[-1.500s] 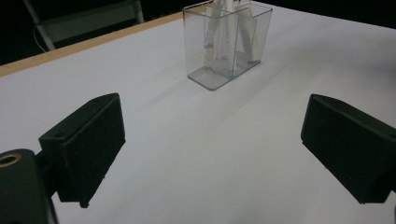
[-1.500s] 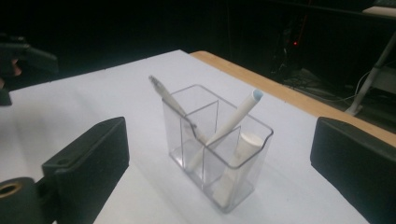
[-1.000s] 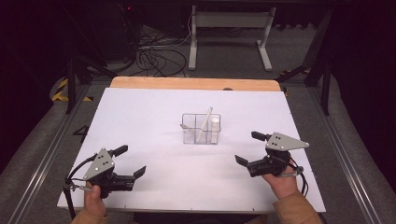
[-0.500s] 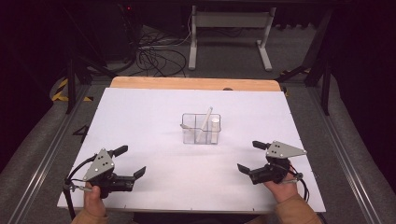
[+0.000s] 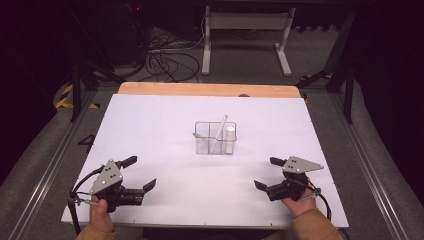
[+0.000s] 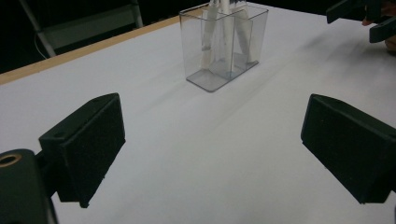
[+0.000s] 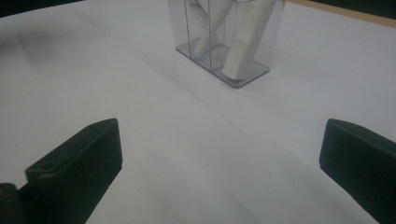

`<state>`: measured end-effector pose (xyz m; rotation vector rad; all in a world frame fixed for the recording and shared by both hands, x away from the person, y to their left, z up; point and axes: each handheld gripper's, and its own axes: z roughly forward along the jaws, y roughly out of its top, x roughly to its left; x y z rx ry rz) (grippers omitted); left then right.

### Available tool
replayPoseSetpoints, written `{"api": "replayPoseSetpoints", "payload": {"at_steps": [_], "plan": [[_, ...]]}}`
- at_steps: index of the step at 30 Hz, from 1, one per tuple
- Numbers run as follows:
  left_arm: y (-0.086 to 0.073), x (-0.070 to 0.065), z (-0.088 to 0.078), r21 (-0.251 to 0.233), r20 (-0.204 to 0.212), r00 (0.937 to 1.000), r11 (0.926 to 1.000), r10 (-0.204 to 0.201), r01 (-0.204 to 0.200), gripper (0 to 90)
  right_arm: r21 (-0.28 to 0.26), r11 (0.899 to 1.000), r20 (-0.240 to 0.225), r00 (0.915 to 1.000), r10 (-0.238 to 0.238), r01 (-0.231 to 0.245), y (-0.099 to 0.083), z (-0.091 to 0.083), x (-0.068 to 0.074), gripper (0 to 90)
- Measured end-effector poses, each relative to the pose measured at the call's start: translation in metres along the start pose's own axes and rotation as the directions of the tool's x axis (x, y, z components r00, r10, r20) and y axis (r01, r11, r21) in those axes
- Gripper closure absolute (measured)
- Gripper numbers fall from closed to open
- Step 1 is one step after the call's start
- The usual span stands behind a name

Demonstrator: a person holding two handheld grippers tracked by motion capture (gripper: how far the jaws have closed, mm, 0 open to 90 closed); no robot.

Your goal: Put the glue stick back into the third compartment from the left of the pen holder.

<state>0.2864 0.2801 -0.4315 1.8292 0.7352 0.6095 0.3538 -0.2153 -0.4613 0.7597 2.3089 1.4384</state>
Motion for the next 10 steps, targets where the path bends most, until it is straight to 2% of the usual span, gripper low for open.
{"api": "replayPoseSetpoints", "payload": {"at_steps": [10], "plan": [[-0.0016, 0.0001, 0.0017, 0.001, -0.005, 1.0000, 1.0000, 0.000, 0.000, 7.1, -0.002, 1.000, -0.001, 0.9997, -0.024, 0.024, 0.0003, 0.0023, 0.0012, 0.0]]}}
